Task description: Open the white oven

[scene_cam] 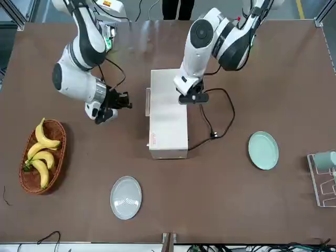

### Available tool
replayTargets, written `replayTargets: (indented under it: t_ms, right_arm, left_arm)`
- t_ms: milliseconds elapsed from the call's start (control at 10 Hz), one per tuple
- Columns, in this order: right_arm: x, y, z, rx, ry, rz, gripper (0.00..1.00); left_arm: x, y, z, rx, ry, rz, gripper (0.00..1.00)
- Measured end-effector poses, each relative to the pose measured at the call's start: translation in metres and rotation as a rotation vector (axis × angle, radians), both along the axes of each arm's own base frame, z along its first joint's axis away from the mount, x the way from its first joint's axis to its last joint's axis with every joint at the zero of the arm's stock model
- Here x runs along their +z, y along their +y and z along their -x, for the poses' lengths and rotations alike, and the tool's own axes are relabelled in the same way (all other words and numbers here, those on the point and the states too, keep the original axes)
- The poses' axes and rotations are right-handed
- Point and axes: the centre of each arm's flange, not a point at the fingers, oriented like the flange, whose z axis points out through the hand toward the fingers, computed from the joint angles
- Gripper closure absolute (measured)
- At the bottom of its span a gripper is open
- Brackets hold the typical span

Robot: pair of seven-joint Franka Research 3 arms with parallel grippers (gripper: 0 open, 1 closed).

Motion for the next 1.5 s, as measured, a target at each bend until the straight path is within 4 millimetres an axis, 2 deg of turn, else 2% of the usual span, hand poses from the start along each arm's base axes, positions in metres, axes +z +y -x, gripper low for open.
replayTargets:
  t_ms: [200,500,800,1500]
  right_arm:
    - [-0.009,0.016,0.009,0.026,-0.015,-0.003,0.99]
    - [-0.024,0.027,0.011,0.061,-0.046,0.006,0.99]
    - [-0.042,0.043,0.014,0.070,-0.063,0.023,0.99]
    - [-0.043,0.047,0.015,0.056,-0.055,0.023,0.99]
  left_arm:
    - [-0.021,-0.010,0.013,0.030,-0.007,0.009,0.99]
    - [-0.059,-0.034,0.030,0.043,-0.026,-0.028,0.99]
    - [-0.061,-0.038,0.031,0.038,-0.035,-0.034,0.99]
    - [-0.061,-0.039,0.032,0.046,-0.039,-0.038,0.99]
